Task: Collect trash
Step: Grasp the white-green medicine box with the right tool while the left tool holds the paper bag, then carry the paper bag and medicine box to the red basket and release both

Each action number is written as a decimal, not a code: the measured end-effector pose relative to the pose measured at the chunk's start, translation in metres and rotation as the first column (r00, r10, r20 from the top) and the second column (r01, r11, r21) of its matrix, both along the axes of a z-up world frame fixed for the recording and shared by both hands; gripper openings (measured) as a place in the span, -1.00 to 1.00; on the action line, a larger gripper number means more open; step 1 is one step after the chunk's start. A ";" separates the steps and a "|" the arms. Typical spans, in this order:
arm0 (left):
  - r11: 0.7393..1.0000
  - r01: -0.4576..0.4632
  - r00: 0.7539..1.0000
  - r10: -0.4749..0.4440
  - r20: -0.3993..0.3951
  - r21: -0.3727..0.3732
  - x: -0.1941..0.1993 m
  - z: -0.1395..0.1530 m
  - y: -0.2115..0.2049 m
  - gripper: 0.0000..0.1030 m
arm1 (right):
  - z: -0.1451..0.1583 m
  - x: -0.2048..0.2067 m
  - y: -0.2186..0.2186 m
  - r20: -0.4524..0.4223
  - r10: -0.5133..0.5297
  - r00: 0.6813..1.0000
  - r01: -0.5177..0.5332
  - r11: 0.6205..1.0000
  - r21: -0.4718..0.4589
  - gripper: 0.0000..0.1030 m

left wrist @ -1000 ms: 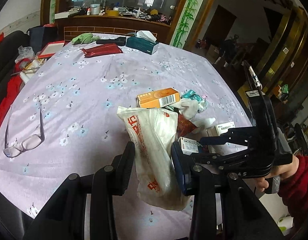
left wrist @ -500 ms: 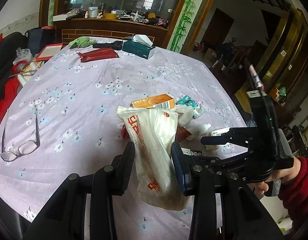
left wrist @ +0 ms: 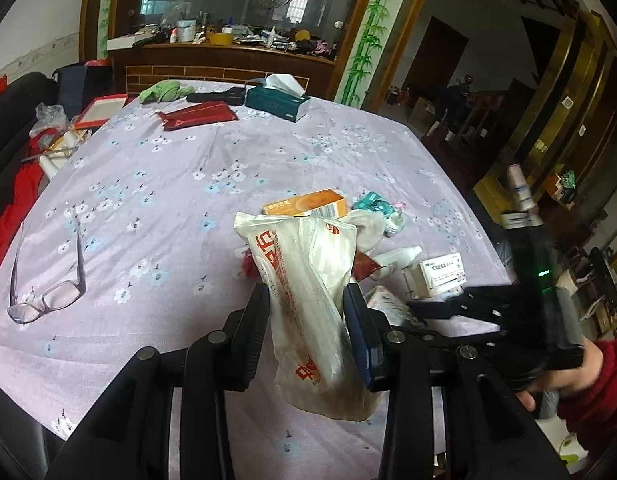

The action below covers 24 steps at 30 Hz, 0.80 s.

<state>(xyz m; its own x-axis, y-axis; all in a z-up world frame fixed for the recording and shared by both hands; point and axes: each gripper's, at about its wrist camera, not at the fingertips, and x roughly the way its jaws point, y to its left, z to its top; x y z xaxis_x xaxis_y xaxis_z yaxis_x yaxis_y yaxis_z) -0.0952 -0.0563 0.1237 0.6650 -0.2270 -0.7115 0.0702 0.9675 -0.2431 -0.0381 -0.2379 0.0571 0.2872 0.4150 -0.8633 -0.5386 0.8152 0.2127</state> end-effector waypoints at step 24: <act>0.982 0.154 0.983 -0.164 0.078 0.110 0.016 0.022 -0.108 -0.29 | 0.104 -0.079 -0.146 0.159 -0.577 0.801 0.546 0.813 0.203 -0.19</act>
